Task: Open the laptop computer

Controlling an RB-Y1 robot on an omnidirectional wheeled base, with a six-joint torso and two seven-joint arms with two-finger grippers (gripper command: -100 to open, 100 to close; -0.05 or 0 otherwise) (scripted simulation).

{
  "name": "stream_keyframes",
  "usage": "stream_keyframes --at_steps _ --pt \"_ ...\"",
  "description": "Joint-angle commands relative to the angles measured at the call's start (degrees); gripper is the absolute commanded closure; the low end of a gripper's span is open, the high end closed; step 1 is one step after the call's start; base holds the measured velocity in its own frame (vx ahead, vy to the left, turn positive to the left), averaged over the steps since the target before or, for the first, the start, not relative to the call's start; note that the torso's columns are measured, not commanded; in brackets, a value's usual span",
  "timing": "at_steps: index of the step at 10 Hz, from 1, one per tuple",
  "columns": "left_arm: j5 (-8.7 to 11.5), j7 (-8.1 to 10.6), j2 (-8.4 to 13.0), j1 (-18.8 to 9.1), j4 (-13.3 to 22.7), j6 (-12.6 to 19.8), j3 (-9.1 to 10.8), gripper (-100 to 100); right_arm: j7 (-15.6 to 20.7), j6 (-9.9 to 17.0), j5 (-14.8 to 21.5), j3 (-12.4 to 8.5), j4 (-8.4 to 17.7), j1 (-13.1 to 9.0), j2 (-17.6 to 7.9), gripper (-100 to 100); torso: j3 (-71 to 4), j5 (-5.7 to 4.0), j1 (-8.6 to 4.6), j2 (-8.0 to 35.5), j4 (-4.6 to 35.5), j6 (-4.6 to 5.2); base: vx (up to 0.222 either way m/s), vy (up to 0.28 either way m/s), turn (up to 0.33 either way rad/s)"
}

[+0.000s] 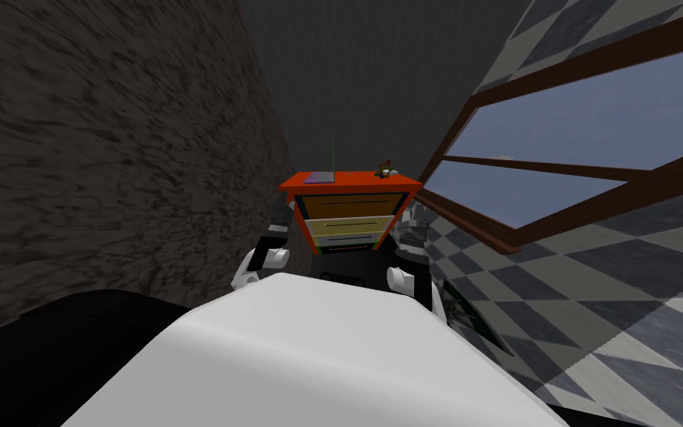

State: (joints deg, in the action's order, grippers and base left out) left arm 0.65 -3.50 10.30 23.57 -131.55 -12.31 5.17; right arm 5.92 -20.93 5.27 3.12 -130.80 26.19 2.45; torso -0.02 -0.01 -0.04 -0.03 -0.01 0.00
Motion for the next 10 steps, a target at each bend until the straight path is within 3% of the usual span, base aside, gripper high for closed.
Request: stream_keyframes --at_steps 1,2,10 --pt "-0.1 -0.48 0.4 -1.8 -1.8 4.4 1.3 -100 0.0 0.0 0.0 0.0 0.0 0.0 0.0 0 0.0 0.02 0.08 0.0 0.0 0.0 0.122 -0.059 -0.021" --pt "-0.1 -0.48 0.4 -1.8 -1.8 4.7 1.3 -100 0.0 0.0 0.0 0.0 0.0 0.0 0.0 0 0.0 0.02 0.07 0.0 0.0 0.0 0.08 -0.05 -0.004" --pt "-0.3 -1.89 1.7 -7.5 -5.3 17.1 5.3 -100 0.0 0.0 0.0 0.0 0.0 0.0 0.0 0 0.1 0.05 0.2 0.1 0.0 0.0 0.09 -0.064 -0.016"
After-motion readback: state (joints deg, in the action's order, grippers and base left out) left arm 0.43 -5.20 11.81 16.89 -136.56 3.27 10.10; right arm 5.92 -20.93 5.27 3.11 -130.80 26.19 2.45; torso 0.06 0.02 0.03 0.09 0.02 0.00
